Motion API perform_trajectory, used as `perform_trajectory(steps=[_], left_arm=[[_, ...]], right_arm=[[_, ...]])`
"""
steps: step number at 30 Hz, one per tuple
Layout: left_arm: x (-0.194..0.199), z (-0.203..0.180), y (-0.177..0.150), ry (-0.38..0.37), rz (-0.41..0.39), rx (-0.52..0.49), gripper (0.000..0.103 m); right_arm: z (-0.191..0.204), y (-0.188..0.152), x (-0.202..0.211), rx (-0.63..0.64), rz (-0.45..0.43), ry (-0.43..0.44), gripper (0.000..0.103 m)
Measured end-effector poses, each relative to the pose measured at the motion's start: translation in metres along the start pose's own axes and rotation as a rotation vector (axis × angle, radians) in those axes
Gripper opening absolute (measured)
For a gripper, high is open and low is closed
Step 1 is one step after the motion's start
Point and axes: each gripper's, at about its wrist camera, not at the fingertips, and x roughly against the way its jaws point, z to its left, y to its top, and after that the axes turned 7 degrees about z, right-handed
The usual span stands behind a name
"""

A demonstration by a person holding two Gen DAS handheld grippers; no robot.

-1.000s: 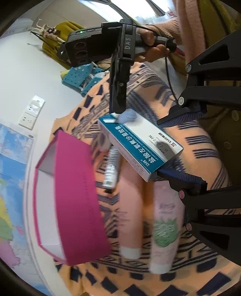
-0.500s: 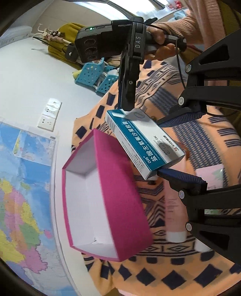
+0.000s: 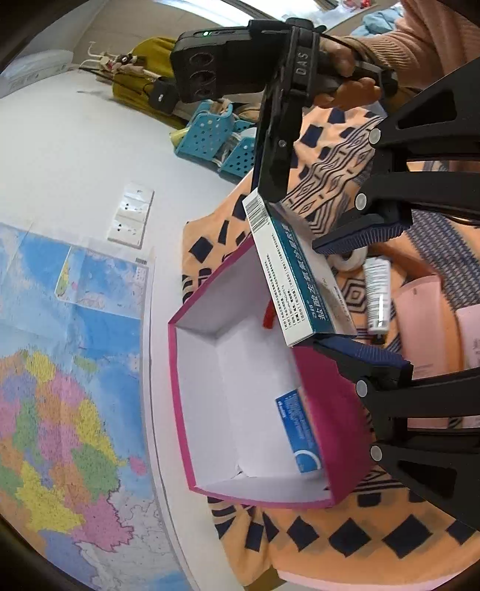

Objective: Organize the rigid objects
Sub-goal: 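Lower the medicine box into the pink box and open the left gripper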

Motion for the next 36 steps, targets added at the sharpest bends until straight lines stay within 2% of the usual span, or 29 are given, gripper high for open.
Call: perform_trajectory(steps=[15,36], left_arm=[[-0.013,0.016,0.042,0.026,-0.024,0.015,0.046],[-0.062,0.047,0.056,-0.002,0.081,0.108,0.046]], right_arm=[[-0.017,0.040,-0.007,-0.022,-0.032,-0.013,0.041],[-0.052,0.059,-0.045,-0.102,0.038,-0.037,0.041]])
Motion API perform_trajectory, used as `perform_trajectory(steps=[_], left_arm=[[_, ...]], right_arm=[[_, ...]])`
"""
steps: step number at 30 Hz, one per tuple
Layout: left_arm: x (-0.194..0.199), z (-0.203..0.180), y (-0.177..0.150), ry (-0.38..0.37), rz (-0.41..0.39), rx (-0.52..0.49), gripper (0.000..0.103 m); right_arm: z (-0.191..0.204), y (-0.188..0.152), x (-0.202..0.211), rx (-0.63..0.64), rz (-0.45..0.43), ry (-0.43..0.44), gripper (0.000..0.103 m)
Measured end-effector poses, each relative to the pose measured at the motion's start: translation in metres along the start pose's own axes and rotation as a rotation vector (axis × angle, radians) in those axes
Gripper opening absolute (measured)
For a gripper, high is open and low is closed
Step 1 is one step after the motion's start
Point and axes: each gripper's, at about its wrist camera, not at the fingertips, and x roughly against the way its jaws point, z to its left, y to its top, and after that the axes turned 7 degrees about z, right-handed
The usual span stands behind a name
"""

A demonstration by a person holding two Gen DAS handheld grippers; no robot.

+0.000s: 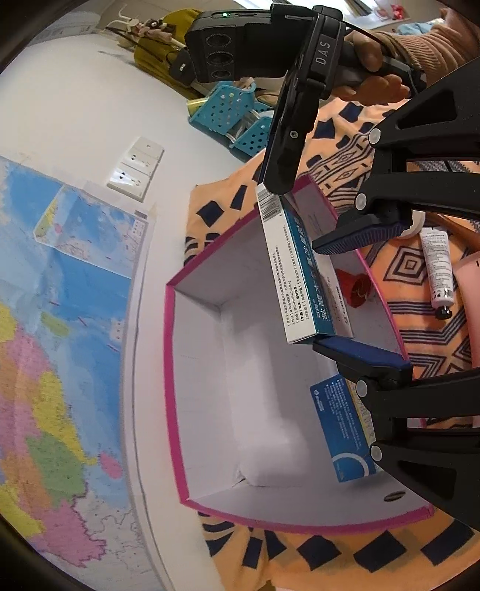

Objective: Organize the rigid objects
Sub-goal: 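Lower the medicine box into the pink box and open the left gripper, then grasp the white tape roll by its rim with the right gripper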

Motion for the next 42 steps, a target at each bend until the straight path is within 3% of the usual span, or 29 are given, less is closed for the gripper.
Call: perform_trajectory(steps=[10,15,24,33,38,42], left_arm=[[-0.024,0.010,0.002,-0.002,0.067,0.055,0.046],[-0.025,0.011,-0.001,0.021,0.064,0.058,0.046],[-0.008,0.006,-0.008,0.054,0.005,0.017,0.046],[0.037,-0.016,-0.032,0.057,-0.125,-0.067,0.049],[0.044,-0.026,-0.053,0.046,-0.130,-0.107,0.052],[0.035,-0.032,-0.072,0.022,-0.087,-0.124,0.052]], right_arm=[[-0.013,0.002,-0.018,-0.043,0.029,-0.059,0.041],[-0.010,-0.002,-0.016,-0.036,0.003,-0.087,0.041],[-0.002,-0.011,-0.004,-0.012,-0.012,-0.077,0.041],[0.007,-0.030,0.016,0.010,-0.031,-0.029,0.042],[0.013,-0.048,0.031,0.027,-0.036,0.002,0.042],[0.012,-0.067,0.032,0.030,-0.004,-0.010,0.043]])
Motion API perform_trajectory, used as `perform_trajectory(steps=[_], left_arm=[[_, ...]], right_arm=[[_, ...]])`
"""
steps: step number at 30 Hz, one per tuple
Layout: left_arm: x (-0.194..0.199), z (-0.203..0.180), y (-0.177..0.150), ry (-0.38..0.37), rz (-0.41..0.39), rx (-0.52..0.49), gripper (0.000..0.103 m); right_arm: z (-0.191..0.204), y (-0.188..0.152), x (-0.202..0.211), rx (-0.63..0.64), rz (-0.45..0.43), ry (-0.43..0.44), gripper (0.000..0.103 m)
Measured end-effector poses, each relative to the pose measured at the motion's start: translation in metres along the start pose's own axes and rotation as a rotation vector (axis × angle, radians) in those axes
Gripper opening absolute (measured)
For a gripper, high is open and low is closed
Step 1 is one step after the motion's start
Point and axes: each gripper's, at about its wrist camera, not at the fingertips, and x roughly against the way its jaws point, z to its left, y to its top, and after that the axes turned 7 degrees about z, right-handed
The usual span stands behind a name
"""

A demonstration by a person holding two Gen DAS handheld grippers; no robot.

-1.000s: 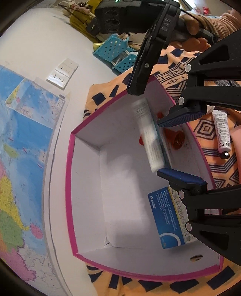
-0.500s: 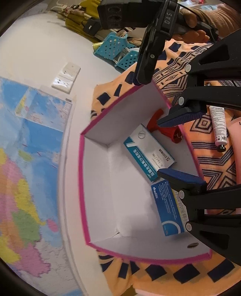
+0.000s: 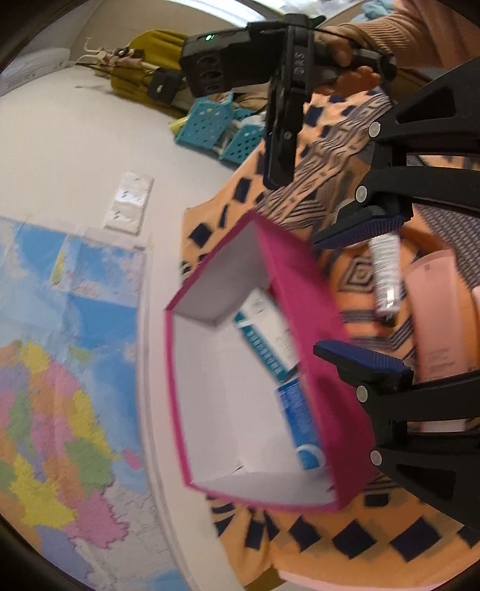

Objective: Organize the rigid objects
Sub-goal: 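Grasp the white tape roll by its rim with the right gripper, then lift the tape roll and carry it over the pink box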

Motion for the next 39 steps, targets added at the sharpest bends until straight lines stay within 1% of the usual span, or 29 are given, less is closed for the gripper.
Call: perform_trajectory(steps=[2,4,10,14,16,21,23,25,27,36,37,38,39], left_arm=[[-0.005,-0.004,-0.008,-0.016,0.015,0.004,0.052],[-0.010,-0.007,-0.015,-0.053,0.034,0.013,0.052],[-0.032,-0.025,-0.028,-0.113,0.100,0.000,0.052],[-0.044,-0.034,-0.030,-0.139,0.131,-0.010,0.052],[-0.050,-0.036,-0.031,-0.155,0.148,-0.003,0.052],[-0.061,-0.044,-0.034,-0.167,0.178,0.000,0.052],[-0.063,-0.046,-0.035,-0.174,0.187,0.001,0.050],[-0.067,-0.048,-0.035,-0.181,0.197,0.001,0.050],[-0.070,-0.049,-0.036,-0.188,0.207,0.000,0.048],[-0.084,-0.058,-0.035,-0.207,0.242,-0.011,0.046],[-0.087,-0.058,-0.034,-0.207,0.250,-0.009,0.046],[-0.089,-0.058,-0.034,-0.206,0.257,-0.008,0.042],[-0.091,-0.058,-0.034,-0.205,0.263,-0.006,0.041]], right_arm=[[-0.006,-0.010,-0.003,-0.013,0.029,-0.020,0.043],[-0.016,-0.022,-0.010,-0.046,0.062,-0.038,0.043],[-0.044,-0.045,-0.031,-0.139,0.150,-0.082,0.043],[-0.055,-0.051,-0.039,-0.167,0.171,-0.093,0.043],[-0.058,-0.051,-0.045,-0.165,0.190,-0.111,0.043],[-0.060,-0.052,-0.060,-0.156,0.238,-0.112,0.043],[-0.060,-0.053,-0.062,-0.151,0.239,-0.106,0.042],[-0.061,-0.053,-0.061,-0.144,0.239,-0.108,0.037],[-0.062,-0.053,-0.062,-0.143,0.242,-0.105,0.029],[-0.068,-0.057,-0.060,-0.163,0.251,-0.068,0.028],[-0.068,-0.057,-0.060,-0.164,0.249,-0.066,0.028],[-0.068,-0.057,-0.060,-0.163,0.247,-0.064,0.028],[-0.068,-0.057,-0.060,-0.161,0.244,-0.065,0.023]])
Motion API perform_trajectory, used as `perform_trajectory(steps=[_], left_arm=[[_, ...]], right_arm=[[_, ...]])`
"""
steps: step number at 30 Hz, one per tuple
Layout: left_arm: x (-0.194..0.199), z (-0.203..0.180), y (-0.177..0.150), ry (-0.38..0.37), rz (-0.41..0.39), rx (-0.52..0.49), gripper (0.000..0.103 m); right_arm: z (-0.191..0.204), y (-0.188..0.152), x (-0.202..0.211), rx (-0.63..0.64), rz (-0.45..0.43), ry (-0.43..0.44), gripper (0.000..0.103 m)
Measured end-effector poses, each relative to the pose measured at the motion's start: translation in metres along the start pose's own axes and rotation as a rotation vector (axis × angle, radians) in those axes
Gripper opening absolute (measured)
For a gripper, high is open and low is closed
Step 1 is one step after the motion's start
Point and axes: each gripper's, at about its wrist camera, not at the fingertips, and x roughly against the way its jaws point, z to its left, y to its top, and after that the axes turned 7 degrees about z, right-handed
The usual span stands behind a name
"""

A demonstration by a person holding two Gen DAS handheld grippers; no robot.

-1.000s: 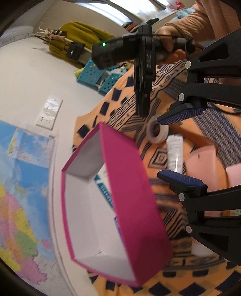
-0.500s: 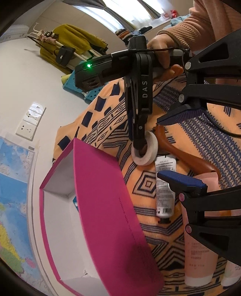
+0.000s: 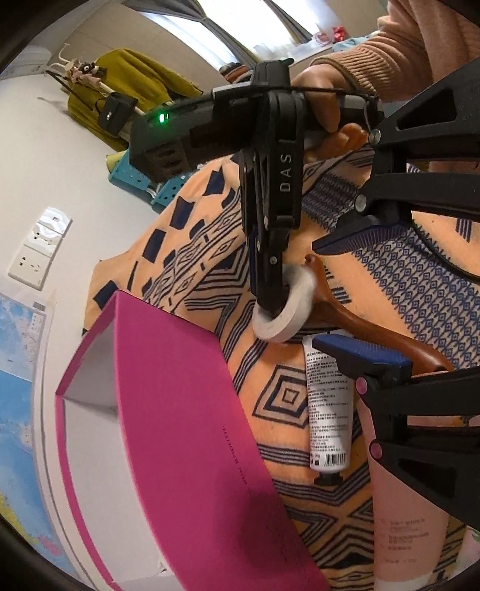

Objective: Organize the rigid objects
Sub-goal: 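Lift the tape roll and carry it over the pink box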

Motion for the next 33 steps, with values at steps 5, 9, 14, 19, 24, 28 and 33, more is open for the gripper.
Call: perform_trajectory(steps=[5,9,14,19,24,28,33], left_arm=[[-0.006,0.001,0.002,-0.018,0.018,0.014,0.034],[-0.005,0.001,0.002,-0.017,0.017,0.016,0.030],[0.003,0.000,0.003,-0.009,-0.006,0.012,0.029],[0.025,-0.002,0.006,0.014,-0.063,0.000,0.028],[0.050,-0.006,0.012,0.048,-0.127,-0.026,0.028],[0.069,-0.006,0.022,0.077,-0.177,-0.039,0.028],[0.087,-0.001,0.038,0.119,-0.219,-0.048,0.028]], right_arm=[[0.001,-0.007,0.004,0.005,-0.020,-0.001,0.018],[0.004,-0.010,0.009,0.014,-0.043,-0.010,0.018],[0.013,-0.011,0.018,0.031,-0.078,-0.023,0.017],[0.030,-0.009,0.031,0.075,-0.123,-0.039,0.017],[0.049,0.000,0.047,0.128,-0.177,-0.044,0.017],[0.064,0.013,0.059,0.169,-0.220,-0.039,0.017],[0.078,0.034,0.067,0.208,-0.260,-0.042,0.017]])
